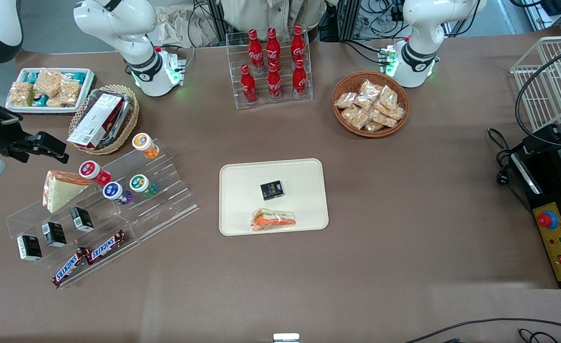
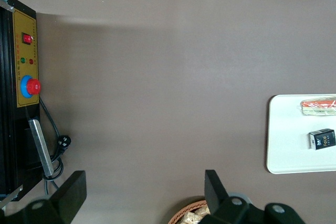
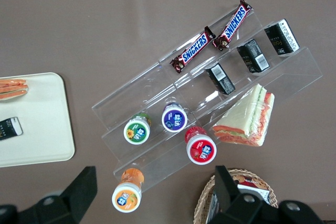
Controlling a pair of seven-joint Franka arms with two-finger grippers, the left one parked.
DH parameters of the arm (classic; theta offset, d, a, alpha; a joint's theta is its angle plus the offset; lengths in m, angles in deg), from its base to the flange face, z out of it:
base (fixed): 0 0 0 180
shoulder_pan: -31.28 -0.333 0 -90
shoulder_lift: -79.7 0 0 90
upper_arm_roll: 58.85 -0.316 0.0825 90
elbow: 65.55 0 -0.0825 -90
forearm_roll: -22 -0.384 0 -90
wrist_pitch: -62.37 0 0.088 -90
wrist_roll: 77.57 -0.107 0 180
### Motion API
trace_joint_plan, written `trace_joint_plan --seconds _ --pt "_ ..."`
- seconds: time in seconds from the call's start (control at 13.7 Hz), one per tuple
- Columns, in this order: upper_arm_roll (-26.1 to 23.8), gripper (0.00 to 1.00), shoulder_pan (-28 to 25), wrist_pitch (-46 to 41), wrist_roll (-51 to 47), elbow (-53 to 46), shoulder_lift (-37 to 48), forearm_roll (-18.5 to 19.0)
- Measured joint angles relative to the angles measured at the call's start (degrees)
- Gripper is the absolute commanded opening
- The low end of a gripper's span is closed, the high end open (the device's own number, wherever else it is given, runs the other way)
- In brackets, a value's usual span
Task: Place green gum on tray
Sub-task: 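Move the right gripper toward the acrylic rack of gum bottles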
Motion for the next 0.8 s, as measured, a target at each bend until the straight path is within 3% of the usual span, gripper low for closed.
trace_joint_plan --seconds 0.51,0.8 --pt "-0.59 1.0 -0.18 -0.88 -0.01 0.59 -0.1 -1.8" --pt "-1.02 1.0 -1.5 4.88 -0.04 9.96 0.07 -1.95"
